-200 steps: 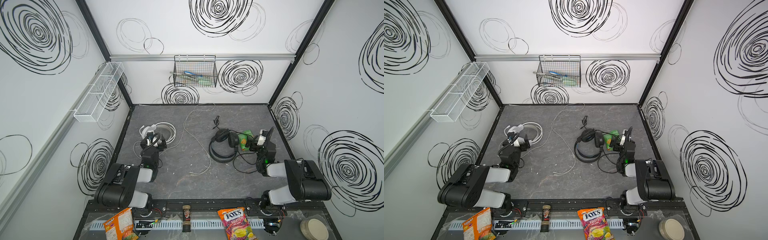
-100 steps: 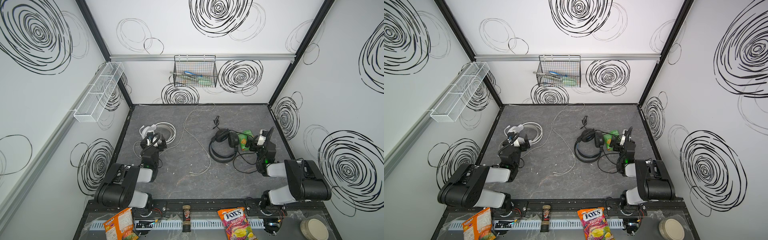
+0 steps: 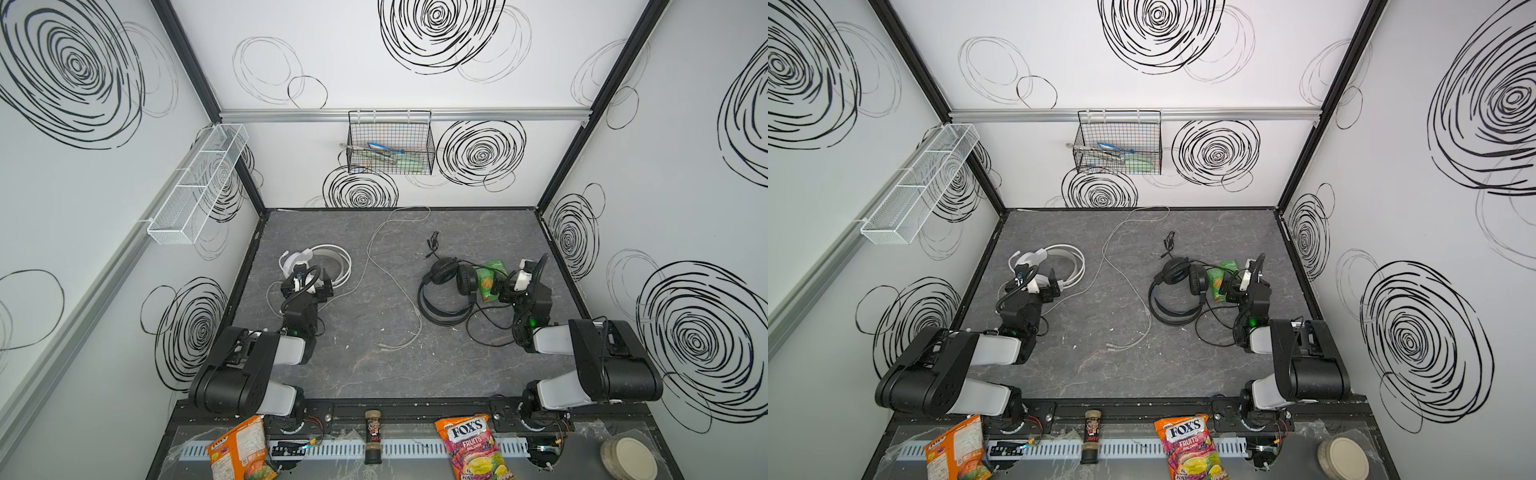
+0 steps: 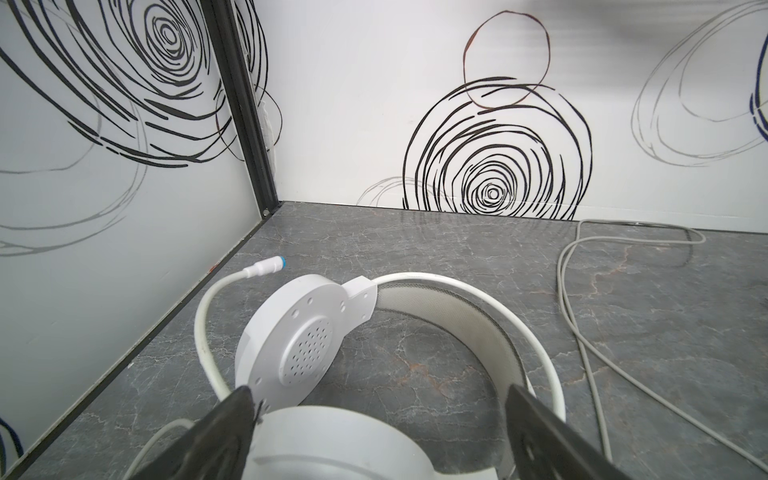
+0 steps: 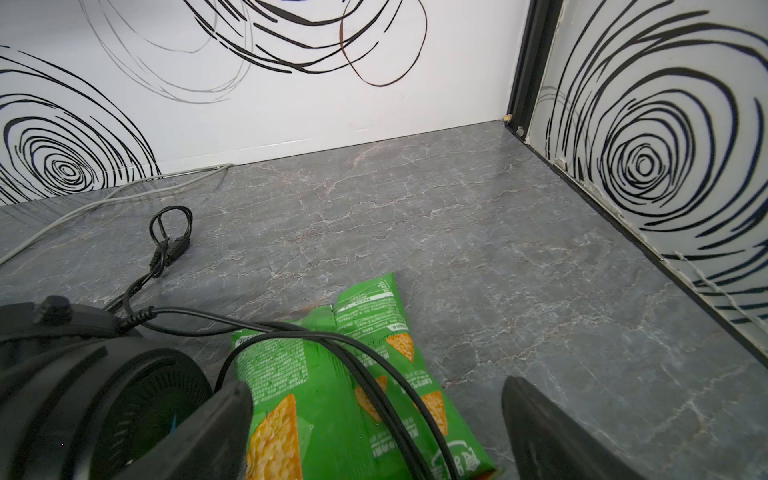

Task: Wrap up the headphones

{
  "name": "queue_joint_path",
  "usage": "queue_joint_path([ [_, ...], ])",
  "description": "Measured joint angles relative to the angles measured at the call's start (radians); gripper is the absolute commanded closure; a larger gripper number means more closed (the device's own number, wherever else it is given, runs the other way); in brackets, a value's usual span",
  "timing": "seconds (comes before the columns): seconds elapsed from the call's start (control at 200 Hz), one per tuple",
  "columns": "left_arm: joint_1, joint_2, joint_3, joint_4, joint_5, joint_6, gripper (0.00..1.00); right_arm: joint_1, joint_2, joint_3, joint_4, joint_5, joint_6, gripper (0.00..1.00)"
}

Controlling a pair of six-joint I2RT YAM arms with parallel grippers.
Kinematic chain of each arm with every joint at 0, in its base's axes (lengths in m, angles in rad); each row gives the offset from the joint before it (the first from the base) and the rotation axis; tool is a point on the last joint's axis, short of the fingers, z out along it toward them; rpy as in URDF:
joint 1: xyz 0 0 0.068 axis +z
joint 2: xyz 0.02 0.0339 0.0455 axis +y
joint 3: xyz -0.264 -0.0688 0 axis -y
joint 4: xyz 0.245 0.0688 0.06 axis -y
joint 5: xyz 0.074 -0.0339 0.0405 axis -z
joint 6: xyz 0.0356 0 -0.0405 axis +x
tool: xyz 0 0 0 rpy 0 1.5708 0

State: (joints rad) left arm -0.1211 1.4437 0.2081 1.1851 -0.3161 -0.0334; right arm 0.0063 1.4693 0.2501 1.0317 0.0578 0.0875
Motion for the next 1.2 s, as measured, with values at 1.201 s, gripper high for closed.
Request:
queue_joint_path([
  [1.201, -0.048, -0.114, 0.895, -1.452, 0.267, -0.280, 0.04, 0.212, 0.512, 1.416, -1.344, 0.214, 0.307, 0.03],
])
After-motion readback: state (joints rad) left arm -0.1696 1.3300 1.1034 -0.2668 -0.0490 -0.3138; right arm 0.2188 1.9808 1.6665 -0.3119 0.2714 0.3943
